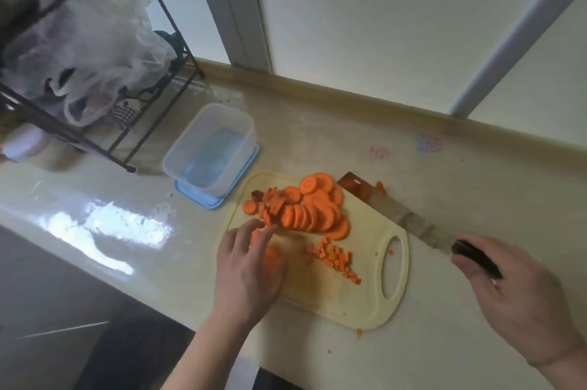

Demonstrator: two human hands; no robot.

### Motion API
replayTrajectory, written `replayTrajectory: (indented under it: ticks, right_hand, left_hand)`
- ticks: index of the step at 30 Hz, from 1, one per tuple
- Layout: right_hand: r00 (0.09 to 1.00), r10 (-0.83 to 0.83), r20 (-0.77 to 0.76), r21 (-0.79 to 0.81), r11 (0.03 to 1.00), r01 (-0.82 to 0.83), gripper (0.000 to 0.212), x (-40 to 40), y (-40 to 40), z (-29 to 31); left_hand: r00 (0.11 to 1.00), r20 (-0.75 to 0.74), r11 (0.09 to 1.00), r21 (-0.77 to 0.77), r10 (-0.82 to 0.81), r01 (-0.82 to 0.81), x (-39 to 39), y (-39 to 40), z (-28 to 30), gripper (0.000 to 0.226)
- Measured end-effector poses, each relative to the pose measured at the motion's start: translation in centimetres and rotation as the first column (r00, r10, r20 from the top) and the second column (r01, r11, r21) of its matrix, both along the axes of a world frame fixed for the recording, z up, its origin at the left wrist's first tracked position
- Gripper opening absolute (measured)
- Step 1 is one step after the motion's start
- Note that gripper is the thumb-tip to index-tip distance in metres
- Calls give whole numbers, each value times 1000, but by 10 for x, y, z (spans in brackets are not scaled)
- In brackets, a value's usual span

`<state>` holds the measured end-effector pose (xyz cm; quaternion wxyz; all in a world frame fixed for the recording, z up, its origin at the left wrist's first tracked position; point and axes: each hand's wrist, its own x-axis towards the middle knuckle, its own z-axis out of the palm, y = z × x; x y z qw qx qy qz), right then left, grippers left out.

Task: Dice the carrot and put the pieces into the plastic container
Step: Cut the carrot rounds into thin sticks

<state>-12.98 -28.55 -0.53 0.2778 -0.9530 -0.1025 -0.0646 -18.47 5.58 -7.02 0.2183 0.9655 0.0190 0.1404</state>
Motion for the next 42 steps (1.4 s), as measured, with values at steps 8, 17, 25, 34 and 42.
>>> replayTrajectory:
  ticks: [8, 17, 25, 34, 42]
  right_hand:
    - [984, -124, -130, 93, 986, 136, 33, -17, -18, -1]
    - [976, -108, -187, 170, 975, 140, 27, -16, -17, -1]
    - [972, -57, -226, 164, 982, 96, 27, -7, -13, 7]
    - [977, 22, -211, 158, 987, 12, 38, -20, -3, 16]
    - [929, 231, -289, 6, 971, -240, 35, -47, 23, -5]
  left_hand:
    - [571, -374, 512, 252, -731, 821, 120, -26, 18, 43]
    - [558, -332, 497, 256, -761, 829, 129, -22, 11, 34]
    - [560, -433, 535, 191, -706, 823, 144, -26, 12, 39]
    - [621, -368, 574, 243, -691, 782, 141, 6, 4, 38]
    - [622, -338, 592, 202, -706, 781, 137, 17, 2, 40]
